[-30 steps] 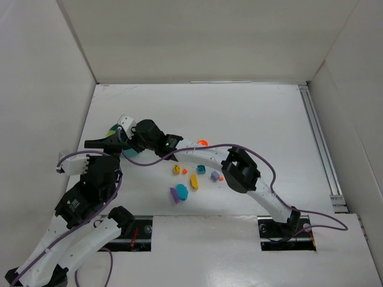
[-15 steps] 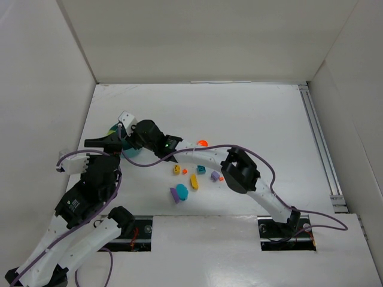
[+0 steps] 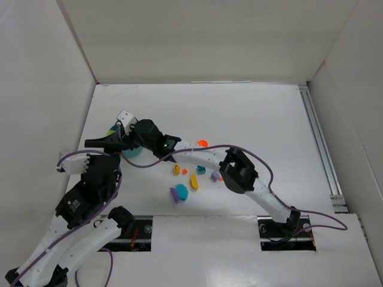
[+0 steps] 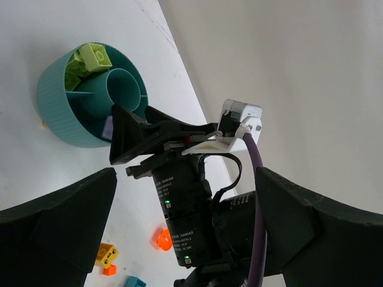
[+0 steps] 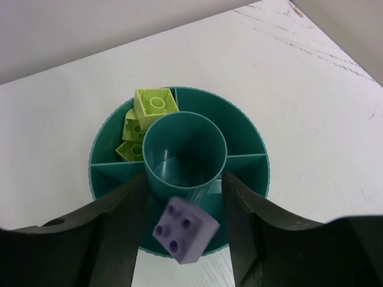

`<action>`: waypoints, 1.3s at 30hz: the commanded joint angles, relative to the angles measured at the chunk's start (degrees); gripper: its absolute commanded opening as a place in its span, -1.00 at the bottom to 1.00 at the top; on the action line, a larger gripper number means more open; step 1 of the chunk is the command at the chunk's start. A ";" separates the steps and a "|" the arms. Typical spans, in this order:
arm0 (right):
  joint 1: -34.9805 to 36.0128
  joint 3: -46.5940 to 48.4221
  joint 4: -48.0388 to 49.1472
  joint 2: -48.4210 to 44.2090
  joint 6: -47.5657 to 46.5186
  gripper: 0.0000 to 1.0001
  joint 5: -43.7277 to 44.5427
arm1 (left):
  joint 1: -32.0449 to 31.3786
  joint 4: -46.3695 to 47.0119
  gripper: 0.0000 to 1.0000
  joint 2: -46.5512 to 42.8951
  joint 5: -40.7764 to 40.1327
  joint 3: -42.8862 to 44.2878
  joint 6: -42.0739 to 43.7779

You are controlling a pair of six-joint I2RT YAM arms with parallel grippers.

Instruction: Sort the legos into containers by color

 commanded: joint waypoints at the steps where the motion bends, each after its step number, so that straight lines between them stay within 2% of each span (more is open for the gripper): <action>1: 2.26 3.90 4.45 0.71 -0.17 0.17 -1.55 | -0.17 0.07 1.00 0.06 1.31 -0.93 1.91; 10: 2.26 0.83 4.45 -3.23 -2.80 0.23 -2.08 | -0.17 0.60 1.00 -0.46 2.35 -0.93 2.62; 15: 2.26 -4.70 4.45 -11.66 -6.93 0.39 1.42 | -0.17 1.74 1.00 -0.46 3.85 -0.93 5.94; 17: 1.65 -9.69 4.45 -17.00 -7.63 0.68 5.02 | -0.17 5.33 1.00 -0.46 5.77 -0.93 10.06; 18: 1.64 -11.73 4.45 -18.87 -7.64 0.69 5.04 | -0.17 5.34 1.00 0.32 5.79 -0.93 10.09; 19: 0.86 -13.92 4.45 -20.80 -7.64 0.96 6.34 | -0.17 7.35 1.00 0.33 7.53 -0.93 13.14; 20: -0.20 -16.29 4.45 -22.82 -8.25 1.00 7.05 | -0.17 8.67 1.00 1.63 8.50 -0.41 15.25; 22: -1.34 -24.37 4.45 -29.41 -8.25 1.00 9.07 | -0.17 10.70 1.00 3.22 10.52 -0.40 18.69; 23: -1.96 -27.54 4.45 -31.87 -8.25 1.00 11.17 | -0.17 13.32 1.00 5.40 13.58 0.12 23.32; 24: -3.70 -34.53 4.45 -34.50 -8.25 1.00 12.06 | -0.17 14.13 1.00 6.82 15.18 0.12 24.93; 25: -4.77 -38.43 4.45 -40.53 -8.25 1.00 12.94 | -0.17 14.92 1.00 8.31 16.93 0.73 26.77; 27: -8.44 -46.95 4.45 -47.41 -6.15 1.00 16.10 | -0.17 18.78 1.00 13.39 24.66 0.74 31.86; 28: -9.86 -55.61 4.45 -54.93 -4.32 1.00 16.98 | -0.17 19.92 1.00 15.16 27.64 1.26 36.06; 29: -11.44 -59.69 3.41 -58.84 -3.43 1.00 17.60 | -0.69 20.98 1.00 16.83 31.15 1.27 38.46; 30: -13.11 -63.39 2.01 -62.79 -2.55 1.00 19.00 | -0.70 23.08 1.00 19.64 37.45 1.27 39.96; 32: -18.29 -71.58 -5.97 -73.57 0.60 1.00 20.24 | -3.50 25.20 1.00 21.94 43.37 0.66 42.94; 34: -21.72 -75.36 -12.21 -80.20 2.29 1.00 20.77 | -5.87 26.61 1.00 24.05 48.23 -0.22 42.96; 35: -24.00 -78.77 -17.47 -86.06 3.34 1.00 21.38 | -8.84 26.61 1.00 24.67 48.24 -0.84 42.00; 37: -25.34 -81.61 -22.68 -91.37 5.01 1.00 23.74 | -12.37 25.48 1.00 27.12 46.32 -0.84 38.05; 38: -26.39 -84.14 -26.62 -95.75 5.89 1.00 24.98 | -16.30 24.78 1.00 28.44 44.13 0.12 34.82; 39: -27.01 -85.21 -28.49 -97.53 6.51 1.00 24.99 | -18.43 24.16 1.00 29.93 44.11 0.73 34.79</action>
